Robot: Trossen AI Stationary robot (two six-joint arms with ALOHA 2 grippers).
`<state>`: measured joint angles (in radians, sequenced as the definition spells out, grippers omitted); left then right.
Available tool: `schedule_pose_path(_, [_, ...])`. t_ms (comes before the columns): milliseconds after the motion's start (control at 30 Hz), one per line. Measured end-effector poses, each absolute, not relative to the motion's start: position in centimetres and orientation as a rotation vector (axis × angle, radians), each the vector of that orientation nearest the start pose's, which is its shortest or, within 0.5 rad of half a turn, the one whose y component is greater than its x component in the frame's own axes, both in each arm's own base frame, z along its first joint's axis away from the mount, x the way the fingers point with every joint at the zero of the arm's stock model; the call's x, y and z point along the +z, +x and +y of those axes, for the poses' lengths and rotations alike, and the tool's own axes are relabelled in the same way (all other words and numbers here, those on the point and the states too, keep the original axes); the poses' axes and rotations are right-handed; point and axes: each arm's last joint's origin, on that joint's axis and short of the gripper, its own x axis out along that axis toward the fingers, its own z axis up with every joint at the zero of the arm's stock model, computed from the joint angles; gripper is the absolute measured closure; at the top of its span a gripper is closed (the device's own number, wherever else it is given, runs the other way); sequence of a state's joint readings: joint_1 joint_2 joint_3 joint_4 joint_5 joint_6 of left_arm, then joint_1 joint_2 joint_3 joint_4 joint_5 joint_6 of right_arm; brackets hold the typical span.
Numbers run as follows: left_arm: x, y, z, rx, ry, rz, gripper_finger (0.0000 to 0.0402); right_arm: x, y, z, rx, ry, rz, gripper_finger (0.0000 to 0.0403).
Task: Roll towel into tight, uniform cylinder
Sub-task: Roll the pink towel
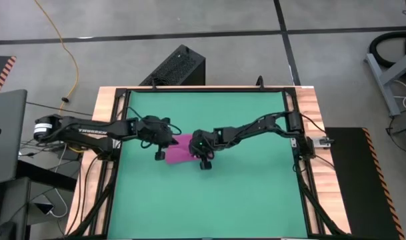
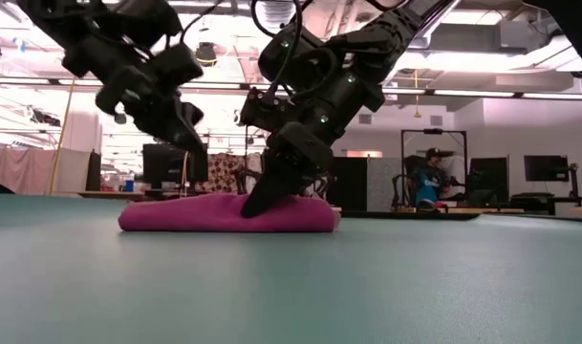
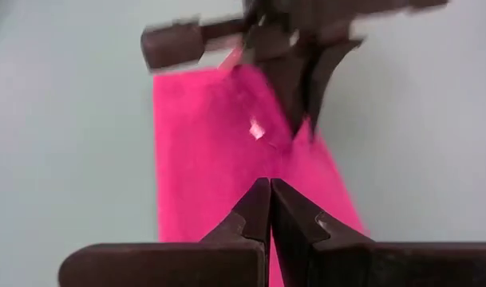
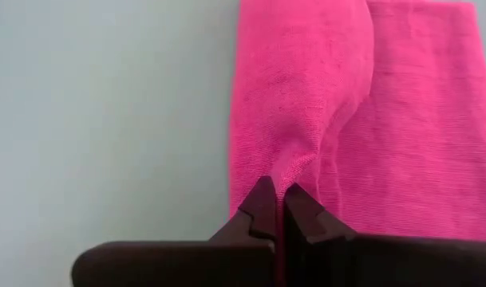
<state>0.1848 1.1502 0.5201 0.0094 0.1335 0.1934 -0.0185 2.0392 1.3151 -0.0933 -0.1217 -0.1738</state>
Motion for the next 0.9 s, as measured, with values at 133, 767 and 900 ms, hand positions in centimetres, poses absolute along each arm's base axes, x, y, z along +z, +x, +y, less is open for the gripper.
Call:
schedule_pose_path(133, [17.6,23.3,4.1,0.001,0.121,0.651,0.0401,15.1,42.8,0.0,0.174,-0.112,0.807,0.0391])
schedule_pose_path(767, [12.0,25.6,5.3,0.003,0.087,0.783,0.0401,15.8,41.9,2.7,0.224,-0.124,0.868,0.0391])
schedule_pose_path(900, [12.0,25.6,5.3,0.006,0.085,0.776,0.0401,16.2,41.8,2.7,0.245,-0.09,0.914,0.0391])
